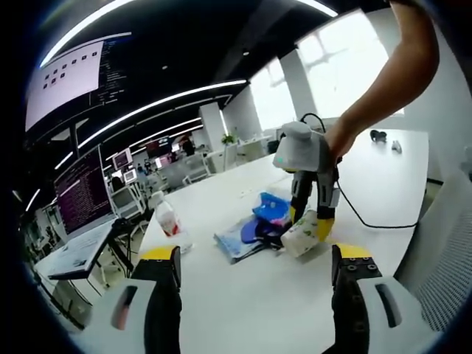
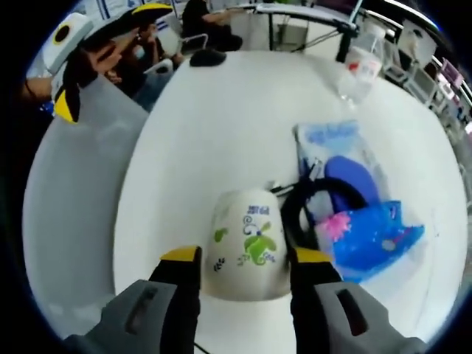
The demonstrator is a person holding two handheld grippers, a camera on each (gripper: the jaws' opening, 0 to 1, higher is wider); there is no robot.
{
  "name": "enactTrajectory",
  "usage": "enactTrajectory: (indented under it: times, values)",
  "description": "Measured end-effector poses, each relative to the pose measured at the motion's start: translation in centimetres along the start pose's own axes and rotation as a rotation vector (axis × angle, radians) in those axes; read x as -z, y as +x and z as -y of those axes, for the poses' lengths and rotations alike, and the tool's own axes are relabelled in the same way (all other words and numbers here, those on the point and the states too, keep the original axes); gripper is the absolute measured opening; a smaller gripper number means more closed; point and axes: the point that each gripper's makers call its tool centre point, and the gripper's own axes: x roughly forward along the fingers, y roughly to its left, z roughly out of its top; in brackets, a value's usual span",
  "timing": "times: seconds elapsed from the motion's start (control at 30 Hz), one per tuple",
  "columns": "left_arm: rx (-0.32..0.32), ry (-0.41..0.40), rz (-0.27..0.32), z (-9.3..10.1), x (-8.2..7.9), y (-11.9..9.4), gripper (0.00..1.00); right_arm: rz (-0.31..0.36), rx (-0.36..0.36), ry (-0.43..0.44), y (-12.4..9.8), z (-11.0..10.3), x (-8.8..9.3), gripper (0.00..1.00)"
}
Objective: Arrange the tabletop items into an orderly group along one side of the table until the central work area is clear of visible clutter.
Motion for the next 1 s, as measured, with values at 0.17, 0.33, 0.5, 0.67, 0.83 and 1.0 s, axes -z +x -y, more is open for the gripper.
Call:
enactTrajectory:
  times: [0.17, 0.33, 0.5, 0.67, 0.83, 1.0]
  values:
    - [0.004, 0.002, 0.0, 0.0, 0.0, 0.0, 0.81, -0.03, 0.019, -0.05, 0.2, 0.2, 0.0, 0.43]
    - [0.004, 0.003, -0.003, 0.1, 0.0, 0.0, 0.81, -0.051, 0.031, -0.093, 0.1, 0.3, -0.1, 0.42]
    - [0.007, 0.002, -0.001, 0.1, -0.1, -0.1, 0.81, -0.079, 0.039, -0.149, 0.1, 0.4, 0.0, 0.41]
    - [0.008, 0.004, -0.006, 0.1, 0.0, 0.0, 0.8, -0.102, 0.055, -0.194, -0.1, 0.4, 0.1, 0.4]
    - [0.005, 0.003, -0.002, 0.1, 0.0, 0.0, 0.8, -0.112, 0.086, -0.259, -0.7, 0.9, -0.2, 0.39]
    - [0.01, 0.004, -0.006, 0.2, 0.1, 0.0, 0.8, -0.129, 0.118, -0.337, -1.2, 1.1, -0.6, 0.38]
